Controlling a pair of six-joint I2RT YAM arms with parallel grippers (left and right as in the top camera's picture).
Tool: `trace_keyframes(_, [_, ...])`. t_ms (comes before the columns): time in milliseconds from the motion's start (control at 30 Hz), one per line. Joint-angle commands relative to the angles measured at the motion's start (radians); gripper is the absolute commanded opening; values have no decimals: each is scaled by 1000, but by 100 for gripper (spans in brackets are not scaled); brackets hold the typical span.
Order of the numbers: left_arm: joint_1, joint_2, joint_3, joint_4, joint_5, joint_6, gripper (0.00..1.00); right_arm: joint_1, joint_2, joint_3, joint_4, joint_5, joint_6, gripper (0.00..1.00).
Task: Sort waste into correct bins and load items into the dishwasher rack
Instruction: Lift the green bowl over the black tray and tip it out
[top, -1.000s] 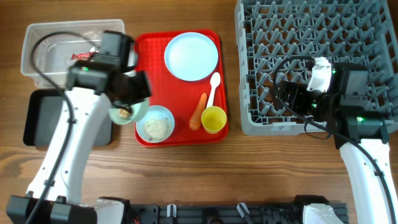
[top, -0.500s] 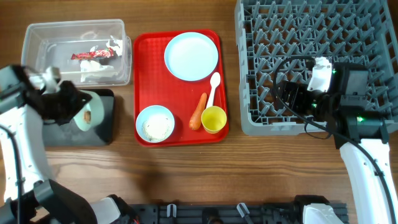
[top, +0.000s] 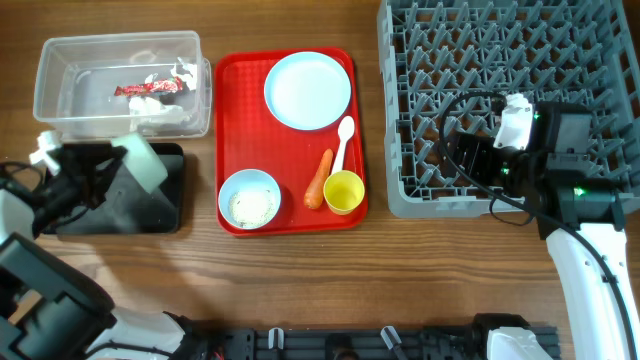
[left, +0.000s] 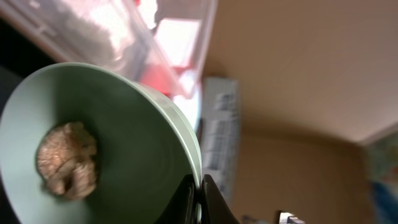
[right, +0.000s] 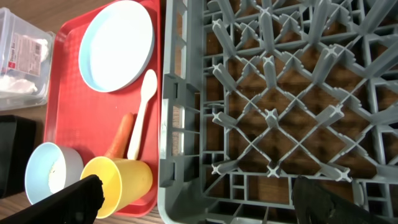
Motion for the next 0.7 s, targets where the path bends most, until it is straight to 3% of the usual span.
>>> trace_keyframes(0, [93, 24, -6, 3, 158, 31, 4, 4, 8, 19, -9, 18, 12, 100])
trace_keyframes(233, [171, 31, -6, -29, 160, 19, 4, 4, 8, 19, -14, 17, 11, 100])
trace_keyframes(400, [171, 31, -6, -28, 287, 16, 4, 4, 8, 19, -15, 18, 11, 100])
trace_keyframes(667, [116, -61, 3, -5, 274, -22, 4, 4, 8, 19, -11, 17, 11, 100])
